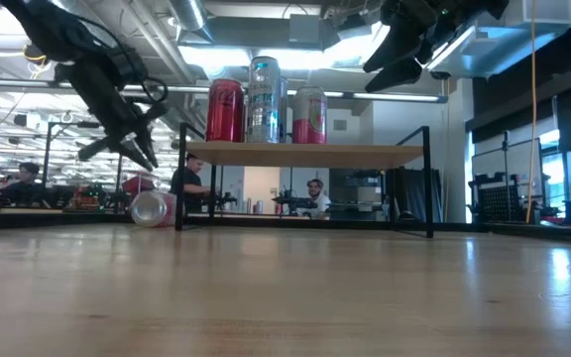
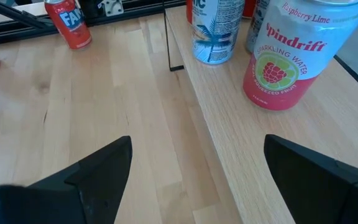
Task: Place canned beverage on shelf
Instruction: Put the pink soda can on the shelf aligned with the other pink soda can
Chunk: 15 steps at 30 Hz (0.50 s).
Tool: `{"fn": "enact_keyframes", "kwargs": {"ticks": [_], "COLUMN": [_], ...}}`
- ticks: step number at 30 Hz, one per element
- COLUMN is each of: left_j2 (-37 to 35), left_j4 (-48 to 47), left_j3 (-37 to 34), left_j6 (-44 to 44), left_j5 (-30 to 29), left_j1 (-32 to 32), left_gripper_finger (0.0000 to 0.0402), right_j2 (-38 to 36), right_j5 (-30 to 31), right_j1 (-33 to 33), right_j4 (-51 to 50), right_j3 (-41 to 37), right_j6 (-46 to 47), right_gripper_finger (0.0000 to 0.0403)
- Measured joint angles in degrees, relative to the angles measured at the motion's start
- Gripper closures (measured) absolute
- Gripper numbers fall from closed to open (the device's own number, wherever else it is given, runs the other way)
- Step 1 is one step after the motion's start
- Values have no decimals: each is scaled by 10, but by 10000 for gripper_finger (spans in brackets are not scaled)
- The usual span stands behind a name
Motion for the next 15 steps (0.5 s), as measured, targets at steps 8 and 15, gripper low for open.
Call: {"fn": "enact_keyframes", "kwargs": {"ticks": [8,15], "left_j2": [-3,-3], "left_j4": [-70,-69], "left_j3": [0,5], "left_j6": [-5,13], "left_j5": [-45,-69], "left_j1": [-1,-20], "left_gripper_finger": [268,221], "right_j2": [0,0], "right_j5": [-4,-47], "right_j1": [0,1], "right_j4": [0,0], "right_j3": [0,0], "right_j6": [0,0], "right_gripper_finger": [52,52]}}
